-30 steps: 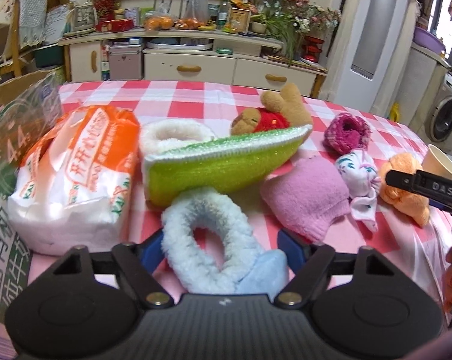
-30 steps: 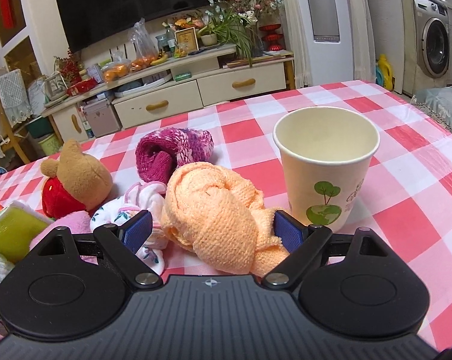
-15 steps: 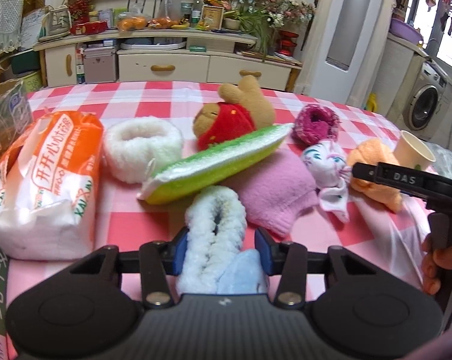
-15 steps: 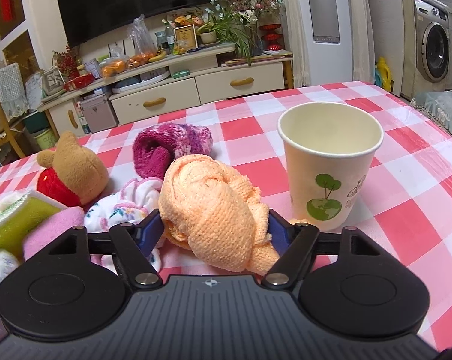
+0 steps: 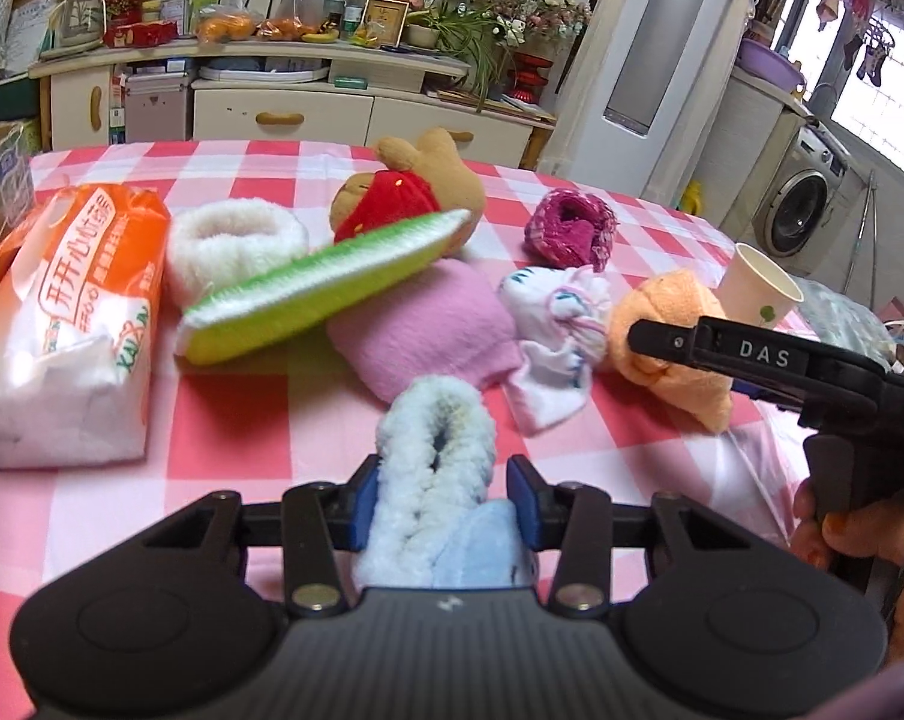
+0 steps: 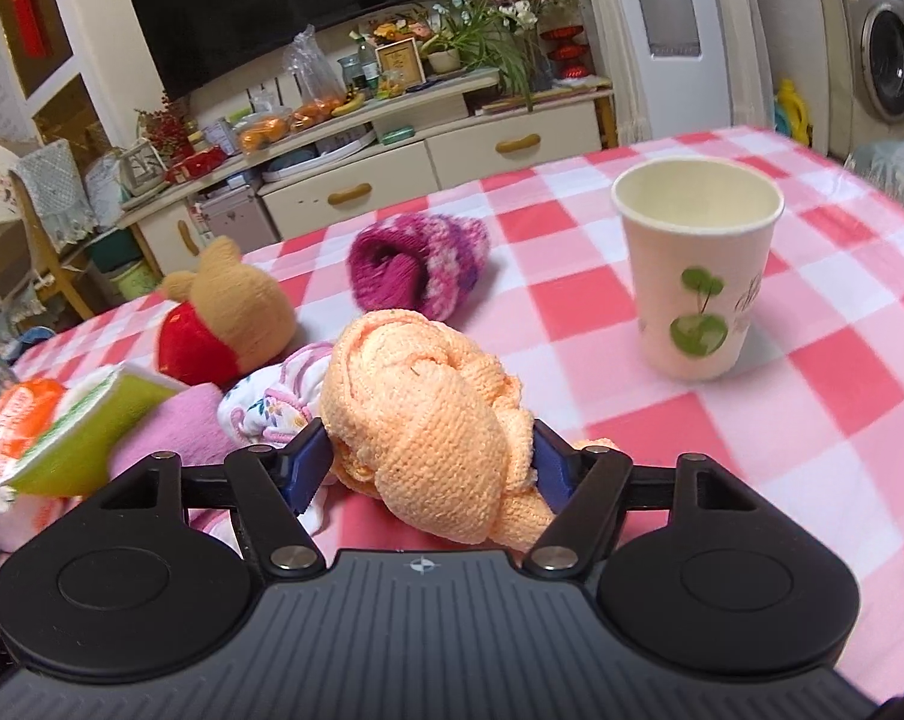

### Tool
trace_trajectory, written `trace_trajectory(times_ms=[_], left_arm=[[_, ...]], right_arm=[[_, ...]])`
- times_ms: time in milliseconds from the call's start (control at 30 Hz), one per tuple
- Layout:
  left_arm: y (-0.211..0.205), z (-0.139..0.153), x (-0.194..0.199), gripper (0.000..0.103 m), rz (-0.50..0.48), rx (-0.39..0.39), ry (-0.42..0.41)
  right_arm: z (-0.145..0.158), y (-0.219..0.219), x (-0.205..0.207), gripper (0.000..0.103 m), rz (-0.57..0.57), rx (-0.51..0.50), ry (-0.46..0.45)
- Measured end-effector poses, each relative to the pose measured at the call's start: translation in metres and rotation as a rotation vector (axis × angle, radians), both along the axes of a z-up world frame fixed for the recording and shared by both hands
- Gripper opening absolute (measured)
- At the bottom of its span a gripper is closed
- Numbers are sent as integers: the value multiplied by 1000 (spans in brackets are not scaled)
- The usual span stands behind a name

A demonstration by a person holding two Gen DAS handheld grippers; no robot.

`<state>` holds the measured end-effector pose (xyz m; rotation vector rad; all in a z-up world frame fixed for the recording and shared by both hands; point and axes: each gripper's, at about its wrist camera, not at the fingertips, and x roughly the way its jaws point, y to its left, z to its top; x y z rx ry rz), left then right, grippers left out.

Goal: Organize soft objects
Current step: 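Carry both items over the cardboard box and open both tools to drop them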

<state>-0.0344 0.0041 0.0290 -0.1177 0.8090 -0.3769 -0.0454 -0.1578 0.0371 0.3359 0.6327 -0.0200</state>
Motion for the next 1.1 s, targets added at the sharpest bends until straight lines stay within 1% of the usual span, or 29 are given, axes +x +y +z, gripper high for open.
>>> trace_trajectory(times_ms=[167,367,500,633,1100], left_arm=[[8,0,-5,43,-1,-32,19],[15,2,-9,43,2,-62,31],[19,6,-13,43,4,-73,22],[27,12,-17,43,11,-92,6],[54,39,-28,43,24,-161,-69]], right_arm=[[0,3,-9,87,24,74,8],[-5,14,-21,87,52,130,36],[-5,23,-28,86,85,131,40],[2,31,-33,86,92,135,13],[24,61,-42,86,122,74,-40]])
